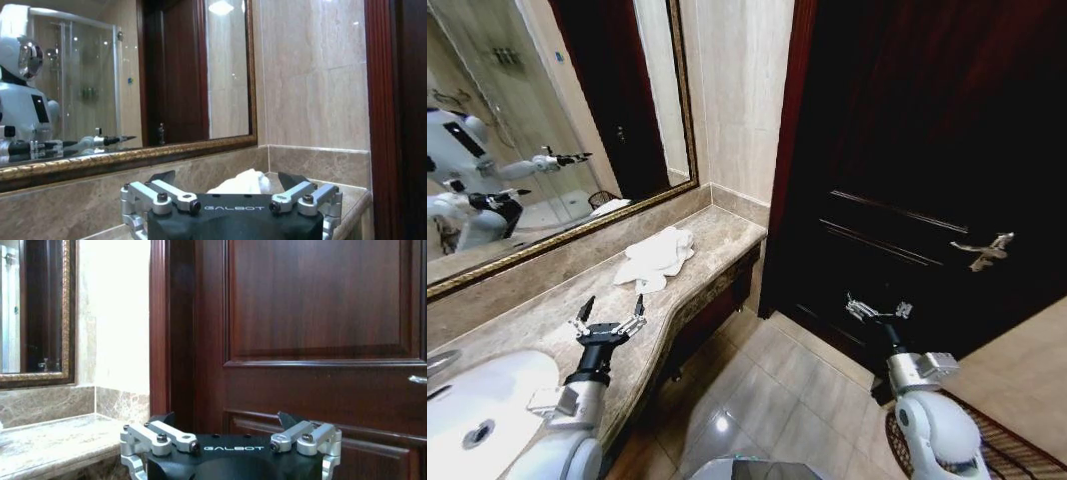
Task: Discard the used towel into the hamper.
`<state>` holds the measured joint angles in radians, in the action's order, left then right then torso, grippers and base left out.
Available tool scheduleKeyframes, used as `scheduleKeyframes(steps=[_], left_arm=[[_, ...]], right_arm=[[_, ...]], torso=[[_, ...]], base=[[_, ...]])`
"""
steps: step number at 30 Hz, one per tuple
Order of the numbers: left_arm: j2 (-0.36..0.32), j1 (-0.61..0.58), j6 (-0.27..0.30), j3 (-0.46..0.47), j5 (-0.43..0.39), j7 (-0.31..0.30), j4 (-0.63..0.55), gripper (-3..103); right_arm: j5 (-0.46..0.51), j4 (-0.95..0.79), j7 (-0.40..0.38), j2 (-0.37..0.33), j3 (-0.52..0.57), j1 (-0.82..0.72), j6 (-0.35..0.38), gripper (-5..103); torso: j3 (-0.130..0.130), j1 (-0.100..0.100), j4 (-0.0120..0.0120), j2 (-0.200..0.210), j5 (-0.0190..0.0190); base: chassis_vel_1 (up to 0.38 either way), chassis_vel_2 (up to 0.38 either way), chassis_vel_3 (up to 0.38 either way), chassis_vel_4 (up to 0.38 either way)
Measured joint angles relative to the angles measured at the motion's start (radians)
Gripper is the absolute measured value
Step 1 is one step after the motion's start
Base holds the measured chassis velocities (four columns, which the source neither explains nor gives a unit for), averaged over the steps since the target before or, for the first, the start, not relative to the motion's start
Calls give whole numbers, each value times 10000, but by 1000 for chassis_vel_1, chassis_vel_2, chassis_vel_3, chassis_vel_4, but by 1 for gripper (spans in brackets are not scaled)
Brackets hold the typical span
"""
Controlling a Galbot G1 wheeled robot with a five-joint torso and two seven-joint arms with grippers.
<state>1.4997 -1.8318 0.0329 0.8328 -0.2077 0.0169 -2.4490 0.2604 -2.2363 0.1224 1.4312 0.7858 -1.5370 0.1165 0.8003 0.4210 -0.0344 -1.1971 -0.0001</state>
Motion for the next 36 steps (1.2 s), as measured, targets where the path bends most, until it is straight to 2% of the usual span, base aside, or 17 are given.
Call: scheduleKeyframes(steps=[16,17,20,36], left_arm=[[70,-69,-236,-7,-29,-1,97,100],[75,-76,-238,-4,-32,-2,98,100],[80,-90,-243,5,-36,-2,83,100],[1,-48,-218,8,-44,-17,129,100]], right_arm=[[-7,-126,-2,-13,-44,17,67,100],[-8,-135,-2,-16,-47,13,67,100],[-9,-144,-2,-23,-51,10,67,100],[-31,-147,14,-5,-105,15,125,100]], torso=[[0,0,0,0,4],[1,4,0,1,-4],[0,1,-2,0,4],[0,0,-2,0,1]], base=[[-77,73,73,-82],[-66,68,77,-71],[-59,81,68,-50],[-69,72,69,-68]])
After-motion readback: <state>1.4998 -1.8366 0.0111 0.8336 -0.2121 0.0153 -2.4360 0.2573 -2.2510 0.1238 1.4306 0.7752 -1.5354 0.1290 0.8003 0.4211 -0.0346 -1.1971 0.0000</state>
